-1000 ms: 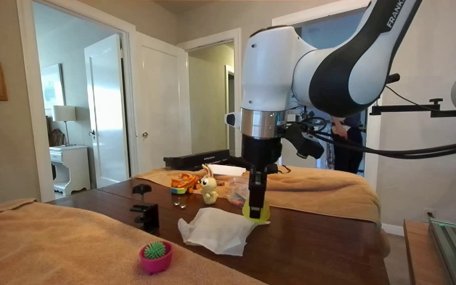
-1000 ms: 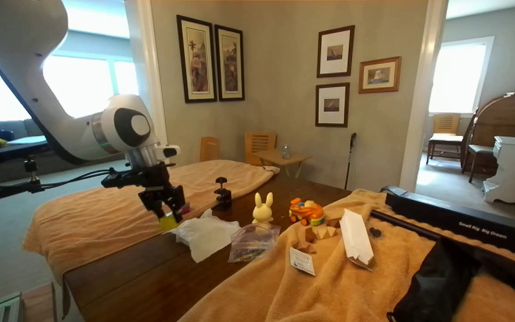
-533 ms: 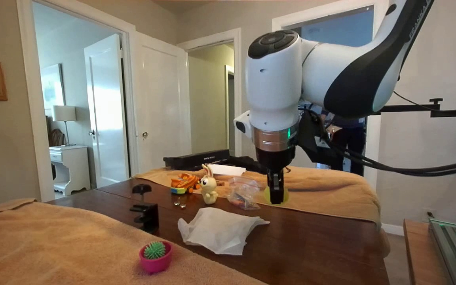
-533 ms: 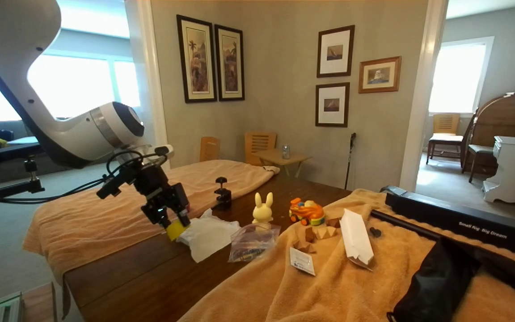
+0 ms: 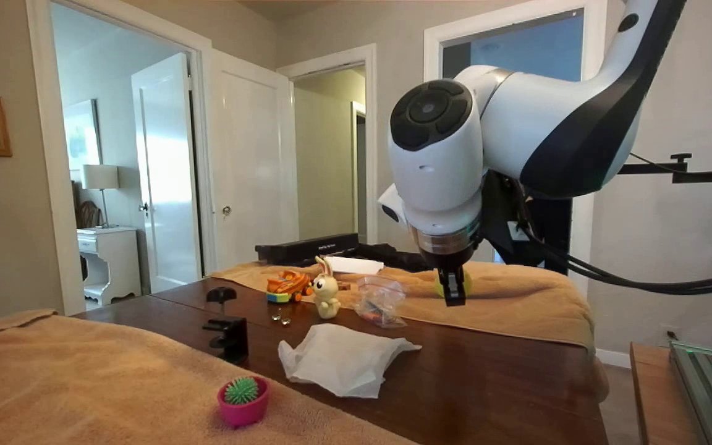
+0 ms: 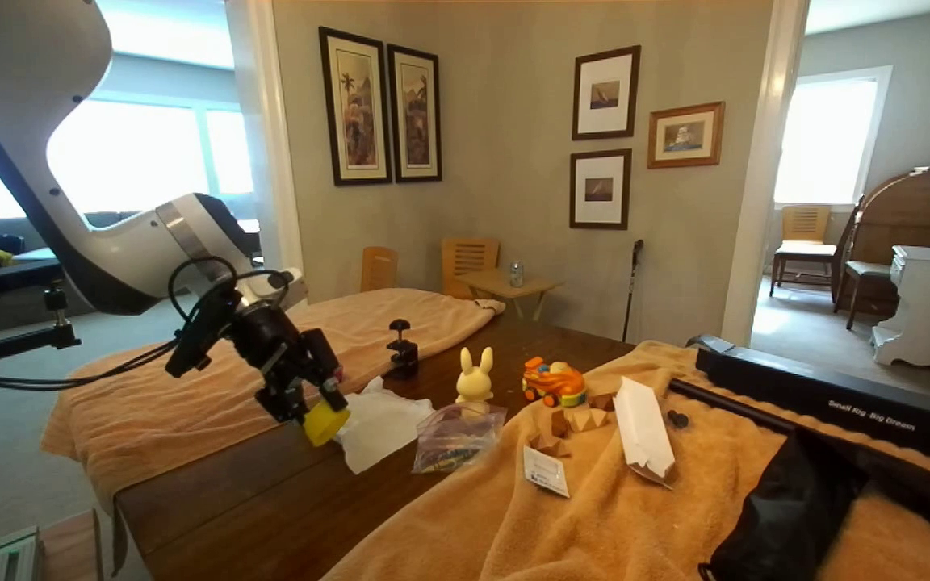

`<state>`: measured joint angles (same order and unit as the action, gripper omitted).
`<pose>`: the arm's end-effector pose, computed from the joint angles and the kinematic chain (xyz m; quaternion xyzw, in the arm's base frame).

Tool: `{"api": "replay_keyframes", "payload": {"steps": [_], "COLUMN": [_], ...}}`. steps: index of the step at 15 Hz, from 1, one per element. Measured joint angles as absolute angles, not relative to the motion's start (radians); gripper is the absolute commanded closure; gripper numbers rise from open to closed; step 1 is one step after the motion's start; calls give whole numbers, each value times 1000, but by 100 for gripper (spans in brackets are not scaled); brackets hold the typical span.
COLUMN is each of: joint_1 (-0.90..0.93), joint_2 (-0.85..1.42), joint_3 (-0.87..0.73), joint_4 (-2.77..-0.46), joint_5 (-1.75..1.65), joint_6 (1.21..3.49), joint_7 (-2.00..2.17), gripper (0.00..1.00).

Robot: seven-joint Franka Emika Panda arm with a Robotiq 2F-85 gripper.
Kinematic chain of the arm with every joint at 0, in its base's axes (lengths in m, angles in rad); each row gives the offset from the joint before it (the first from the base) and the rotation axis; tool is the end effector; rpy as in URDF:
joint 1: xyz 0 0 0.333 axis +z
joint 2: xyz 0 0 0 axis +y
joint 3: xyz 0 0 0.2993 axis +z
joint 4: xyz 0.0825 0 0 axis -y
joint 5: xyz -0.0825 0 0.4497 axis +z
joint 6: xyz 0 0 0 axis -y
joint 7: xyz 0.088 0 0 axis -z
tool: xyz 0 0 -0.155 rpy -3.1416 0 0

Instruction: Place the yellow bowl upright.

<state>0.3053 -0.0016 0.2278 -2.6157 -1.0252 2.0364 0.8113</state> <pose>0.3961 0.1354 0.1315 0.8738 0.2168 0.0283 0.4344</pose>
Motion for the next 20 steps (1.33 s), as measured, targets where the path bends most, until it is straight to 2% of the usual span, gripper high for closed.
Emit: {"api": "replay_keyframes", "payload": {"steps": [5,9,20], "joint_1": [311,309,242], "joint_2": [20,55,85], "joint_3": [276,283,240], "joint_4": [-2612,-2611,-2613], "joint_5": [-1062,-1061,-875], "joint_6": [1792,1768,2299], "joint_7": [811,809,734], "gripper": [65,65,65]}}
